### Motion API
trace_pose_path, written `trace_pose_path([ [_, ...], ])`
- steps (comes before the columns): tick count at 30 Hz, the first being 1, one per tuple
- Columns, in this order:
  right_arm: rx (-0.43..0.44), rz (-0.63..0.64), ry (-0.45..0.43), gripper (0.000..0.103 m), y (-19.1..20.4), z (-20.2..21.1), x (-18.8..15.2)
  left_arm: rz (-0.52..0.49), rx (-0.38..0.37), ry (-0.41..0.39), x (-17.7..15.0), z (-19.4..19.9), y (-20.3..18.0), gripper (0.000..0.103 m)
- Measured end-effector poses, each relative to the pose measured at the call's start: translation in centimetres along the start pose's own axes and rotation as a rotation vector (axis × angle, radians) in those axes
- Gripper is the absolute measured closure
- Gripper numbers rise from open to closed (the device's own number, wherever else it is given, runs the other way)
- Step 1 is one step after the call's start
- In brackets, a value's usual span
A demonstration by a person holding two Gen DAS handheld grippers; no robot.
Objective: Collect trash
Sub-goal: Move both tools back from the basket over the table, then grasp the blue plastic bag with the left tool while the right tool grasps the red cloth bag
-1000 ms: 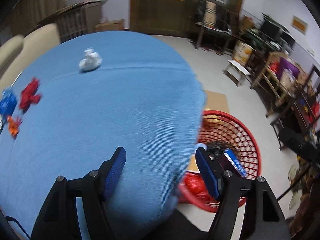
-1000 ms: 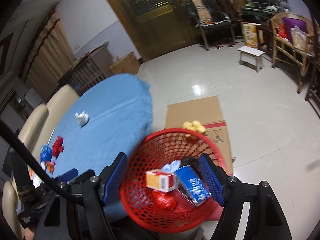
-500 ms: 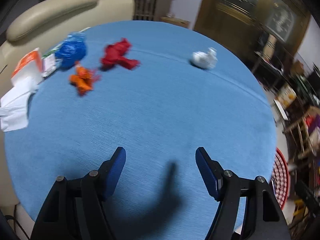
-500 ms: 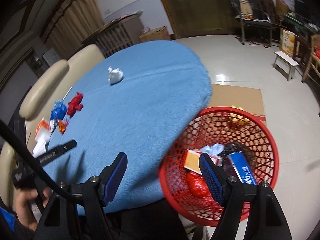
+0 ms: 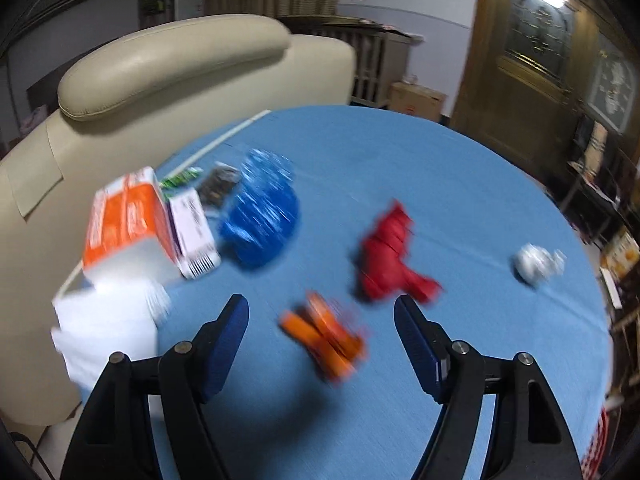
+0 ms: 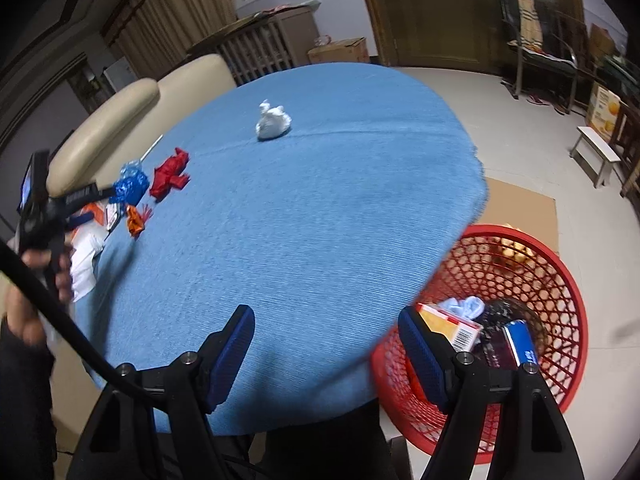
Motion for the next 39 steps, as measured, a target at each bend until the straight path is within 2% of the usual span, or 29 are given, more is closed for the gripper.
trace_pose_path([
  [8,0.009,0.051,0.040,0.026,3.2,-2.3,1.6,0.038,0.066,0.094,5.0,-7.7,3.7,0.027],
  [11,0.014,0.064,0.049,0.026,4.3,-3.2,2.5,0.051,0.086,0.127,5.5,-9.7,3.9,0.027],
  [15,0.024,0.087,0.060,0.026,6.0,-4.4,3.7,0.018,0.065,0.144,5.7,-11.2,3.6,0.027],
  [17,0.035,0.101,0.067,0.026,7.0,-5.2,4.4,-0.005,0.043,0.164,5.5,-12.1,3.5,0.046],
  [18,0.039,0.108,0.068,0.026,7.4,-5.5,4.7,-0.014,0.029,0.166,5.3,-12.2,3.4,0.048],
  [22,0.067,0.149,0.056,0.026,9.9,-7.0,6.6,-0.058,0.006,0.152,4.7,-11.8,3.2,0.052],
  [27,0.106,0.176,0.037,0.026,12.9,-9.0,9.3,-0.027,-0.052,0.122,4.4,-9.8,4.0,0.056],
  [33,0.165,0.186,0.022,0.026,17.3,-11.9,12.6,0.006,-0.068,0.025,1.9,-3.3,4.4,0.056],
  [39,0.255,0.193,0.050,0.026,24.3,-16.8,16.4,0.032,-0.054,0.004,-1.6,0.6,4.7,0.056],
])
Point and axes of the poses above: each gripper's, at about its wrist camera, not at the fingertips, and z roughly against the way its jaws point, y to its left, x to its top, the point moved 2 cm from there along -z, roughly the way its jaws point, and after that the axes turned 7 degrees about -x, right-handed, at the moved point
